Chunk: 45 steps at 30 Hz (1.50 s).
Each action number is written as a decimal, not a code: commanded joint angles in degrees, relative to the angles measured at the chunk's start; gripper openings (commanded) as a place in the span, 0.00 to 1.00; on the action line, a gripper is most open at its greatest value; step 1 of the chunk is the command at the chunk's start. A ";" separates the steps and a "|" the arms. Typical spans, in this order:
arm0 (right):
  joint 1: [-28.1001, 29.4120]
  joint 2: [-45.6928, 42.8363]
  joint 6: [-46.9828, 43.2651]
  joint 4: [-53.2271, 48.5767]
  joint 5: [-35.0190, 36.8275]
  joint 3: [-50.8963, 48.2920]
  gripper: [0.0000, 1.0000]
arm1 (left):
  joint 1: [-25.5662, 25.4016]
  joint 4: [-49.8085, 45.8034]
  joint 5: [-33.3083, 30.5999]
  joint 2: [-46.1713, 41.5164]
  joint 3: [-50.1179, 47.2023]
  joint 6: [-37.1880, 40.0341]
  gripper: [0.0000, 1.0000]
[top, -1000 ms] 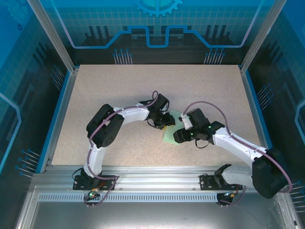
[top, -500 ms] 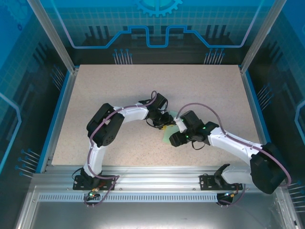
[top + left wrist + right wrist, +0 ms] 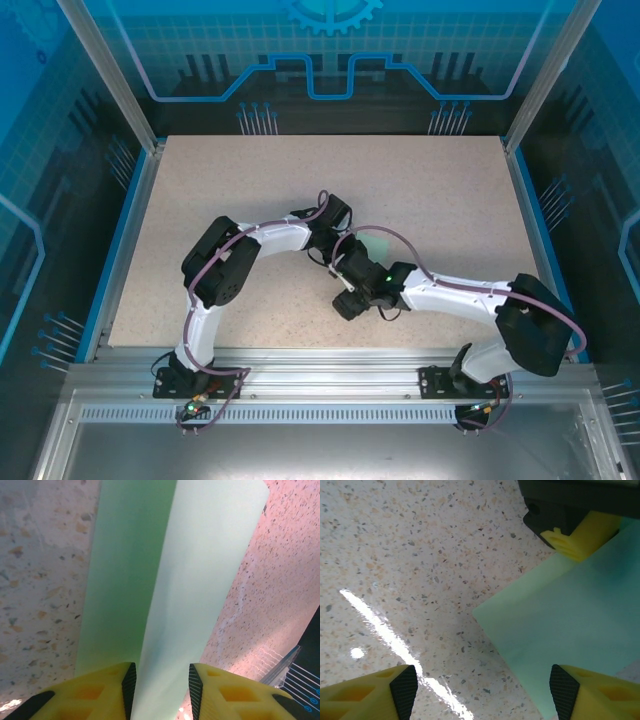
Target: Fold a paper plane with a square sheet of paper (pick it up from the middle)
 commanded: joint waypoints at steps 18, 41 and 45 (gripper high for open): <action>3.11 3.44 5.68 0.53 7.60 2.61 0.74 | 0.38 2.45 3.29 -1.63 -0.17 -2.10 0.37; 2.60 3.97 9.29 0.50 11.89 1.83 0.23 | 0.41 2.39 3.47 -2.05 -0.18 -2.28 0.37; 1.25 3.38 9.23 0.35 10.18 1.44 0.14 | 0.44 2.28 3.35 -2.25 -0.27 -2.20 0.37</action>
